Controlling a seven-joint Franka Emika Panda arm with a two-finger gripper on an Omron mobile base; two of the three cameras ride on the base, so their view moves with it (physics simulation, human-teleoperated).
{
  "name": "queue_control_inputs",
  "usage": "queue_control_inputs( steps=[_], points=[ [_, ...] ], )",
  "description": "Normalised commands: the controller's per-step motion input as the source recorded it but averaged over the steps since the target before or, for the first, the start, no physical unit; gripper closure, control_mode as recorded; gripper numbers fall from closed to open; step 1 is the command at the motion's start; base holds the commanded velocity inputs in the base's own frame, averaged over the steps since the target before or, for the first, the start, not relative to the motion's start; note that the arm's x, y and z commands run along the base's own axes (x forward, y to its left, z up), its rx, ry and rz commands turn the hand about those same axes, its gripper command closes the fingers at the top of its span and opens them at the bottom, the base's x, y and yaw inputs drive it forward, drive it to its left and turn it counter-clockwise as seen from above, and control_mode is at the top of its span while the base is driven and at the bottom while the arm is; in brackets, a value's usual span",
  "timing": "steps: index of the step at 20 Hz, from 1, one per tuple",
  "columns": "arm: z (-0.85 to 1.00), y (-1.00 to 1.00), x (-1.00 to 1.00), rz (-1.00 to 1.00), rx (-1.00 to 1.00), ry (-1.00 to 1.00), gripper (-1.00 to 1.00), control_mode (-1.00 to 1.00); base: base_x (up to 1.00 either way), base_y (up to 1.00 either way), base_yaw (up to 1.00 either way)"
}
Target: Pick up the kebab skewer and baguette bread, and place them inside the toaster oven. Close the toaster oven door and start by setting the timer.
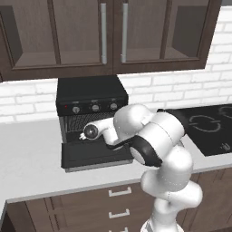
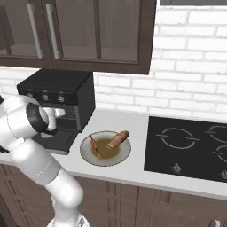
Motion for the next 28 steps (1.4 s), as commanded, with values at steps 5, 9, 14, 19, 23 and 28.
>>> queue_control_inputs(
  steps=[5,9,14,19,23,28],
  points=[
    [-0.11,0.02,0.14,0.0,0.0,-0.01,-1.0,-1.0,0.0,0.0,0.0],
    [-0.03,0.01,0.14,-0.02,0.0,0.0,-1.0,-1.0,0.0,0.0,0.0],
    [0.0,0.05,0.19,-0.03,0.0,0.0,-1.0,-1.0,0.0,0.0,0.0],
    [0.0,0.02,0.16,-0.03,0.0,0.0,-1.0,-1.0,0.0,0.0,0.0],
    [0.0,0.0,0.15,-0.02,0.0,0.0,-1.0,-1.0,0.0,0.0,0.0],
    [0.0,0.0,0.15,-0.01,0.0,0.0,1.0,-1.0,0.0,0.0,0.0]
  ],
)
